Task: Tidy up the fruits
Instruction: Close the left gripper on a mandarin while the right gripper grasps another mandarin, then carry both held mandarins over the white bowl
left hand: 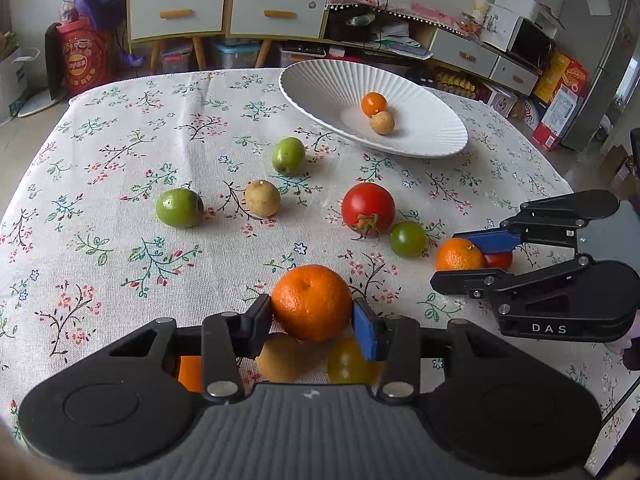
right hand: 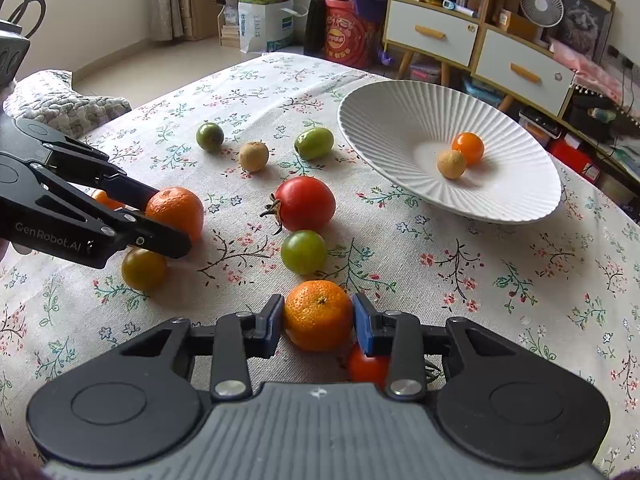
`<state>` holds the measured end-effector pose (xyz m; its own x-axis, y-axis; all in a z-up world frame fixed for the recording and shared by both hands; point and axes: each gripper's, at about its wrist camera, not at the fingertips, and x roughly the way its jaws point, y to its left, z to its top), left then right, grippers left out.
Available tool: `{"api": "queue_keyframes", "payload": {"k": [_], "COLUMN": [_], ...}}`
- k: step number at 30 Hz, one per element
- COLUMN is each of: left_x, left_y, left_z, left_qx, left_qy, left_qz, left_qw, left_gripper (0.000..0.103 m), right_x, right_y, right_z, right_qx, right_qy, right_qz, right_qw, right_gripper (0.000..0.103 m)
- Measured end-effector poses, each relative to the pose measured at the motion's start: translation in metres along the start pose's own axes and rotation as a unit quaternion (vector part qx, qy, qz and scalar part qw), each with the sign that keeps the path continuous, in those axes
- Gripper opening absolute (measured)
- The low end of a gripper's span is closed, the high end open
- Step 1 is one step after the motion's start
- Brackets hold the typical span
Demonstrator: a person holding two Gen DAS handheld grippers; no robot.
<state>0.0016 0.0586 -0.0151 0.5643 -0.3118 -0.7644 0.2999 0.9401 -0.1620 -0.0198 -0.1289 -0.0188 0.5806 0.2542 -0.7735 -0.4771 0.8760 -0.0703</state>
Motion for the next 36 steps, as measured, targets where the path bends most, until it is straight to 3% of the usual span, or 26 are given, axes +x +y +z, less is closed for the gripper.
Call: {"api": "queue_keyframes", "payload": {"k": [20, 36], "left_x": [-0.013, 0.006], "left_y": [-0.011, -0.033], "left_z": [0.022, 0.066], "left_qx": [0.001, 0.002], "left_qy": [-0.031, -0.056], "left_qz": [-0.005, 0.008], "left_qw": [0.9995, 0.9984], "left_gripper": [0.040, 0.040], "right_x": [-0.020, -0.024], "right_y": [-0.010, -0.052], "right_z": [0.018, 0.048], "right_qx": [0.027, 0.091], "right_qy": [-0.035, -0.079], "right_qz": [0.011, -0.022], "right_qw": [0.999, 0.992], "right_gripper": [0.033, 0.033]}}
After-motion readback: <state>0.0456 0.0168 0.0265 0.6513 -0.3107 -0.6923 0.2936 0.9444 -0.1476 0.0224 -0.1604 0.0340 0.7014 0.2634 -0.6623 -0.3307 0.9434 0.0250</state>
